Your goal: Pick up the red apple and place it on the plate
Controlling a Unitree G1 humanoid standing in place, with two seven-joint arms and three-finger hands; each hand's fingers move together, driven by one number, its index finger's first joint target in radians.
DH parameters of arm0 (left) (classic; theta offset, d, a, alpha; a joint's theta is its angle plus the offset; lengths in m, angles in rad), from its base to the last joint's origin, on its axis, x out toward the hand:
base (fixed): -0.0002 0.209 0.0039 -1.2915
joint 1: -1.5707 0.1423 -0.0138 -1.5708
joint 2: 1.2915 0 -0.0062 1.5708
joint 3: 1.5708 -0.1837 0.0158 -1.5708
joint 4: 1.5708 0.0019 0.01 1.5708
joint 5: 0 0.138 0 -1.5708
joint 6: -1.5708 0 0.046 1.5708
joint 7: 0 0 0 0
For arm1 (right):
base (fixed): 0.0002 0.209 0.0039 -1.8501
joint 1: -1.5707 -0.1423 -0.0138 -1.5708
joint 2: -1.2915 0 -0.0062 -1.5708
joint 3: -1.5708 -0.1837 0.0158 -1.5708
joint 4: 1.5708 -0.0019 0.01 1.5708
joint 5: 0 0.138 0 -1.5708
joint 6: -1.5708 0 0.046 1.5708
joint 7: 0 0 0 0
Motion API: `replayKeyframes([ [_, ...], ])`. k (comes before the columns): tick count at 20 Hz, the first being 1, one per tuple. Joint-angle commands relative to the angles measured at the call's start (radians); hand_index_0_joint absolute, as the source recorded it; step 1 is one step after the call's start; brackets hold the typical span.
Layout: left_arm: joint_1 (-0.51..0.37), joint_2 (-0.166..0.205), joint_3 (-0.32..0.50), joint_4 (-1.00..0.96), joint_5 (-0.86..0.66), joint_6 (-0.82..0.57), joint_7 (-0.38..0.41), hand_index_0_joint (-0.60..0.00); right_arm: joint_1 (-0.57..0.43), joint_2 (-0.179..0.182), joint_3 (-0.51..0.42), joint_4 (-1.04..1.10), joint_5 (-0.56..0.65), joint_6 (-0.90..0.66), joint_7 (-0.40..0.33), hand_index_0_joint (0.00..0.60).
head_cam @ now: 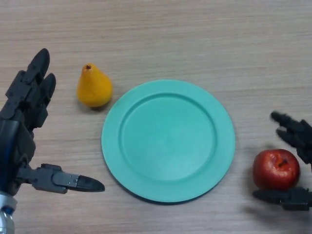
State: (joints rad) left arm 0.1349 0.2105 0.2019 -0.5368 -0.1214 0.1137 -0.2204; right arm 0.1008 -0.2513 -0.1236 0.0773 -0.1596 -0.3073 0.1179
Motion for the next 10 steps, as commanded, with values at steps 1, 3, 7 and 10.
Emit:
replayKeyframes([
  [1,-0.011,0.019,0.070,-0.066,0.003,-0.153,-0.008,0.000,-0.001,-0.012,-0.018,-0.117,0.045,-0.032,0.028,0.600],
  [3,-0.006,0.017,0.078,-0.068,0.000,-0.159,-0.011,0.000,-0.017,-0.008,-0.004,-0.129,0.058,-0.025,0.039,0.600],
  [7,-0.001,0.011,0.078,-0.089,-0.017,-0.156,-0.009,0.000,-0.042,0.021,0.058,-0.313,0.102,0.139,0.006,0.600],
  [10,0.002,0.010,0.077,-0.113,-0.054,-0.124,-0.018,0.000,-0.160,0.032,0.123,-0.345,-0.001,0.204,-0.079,0.600],
])
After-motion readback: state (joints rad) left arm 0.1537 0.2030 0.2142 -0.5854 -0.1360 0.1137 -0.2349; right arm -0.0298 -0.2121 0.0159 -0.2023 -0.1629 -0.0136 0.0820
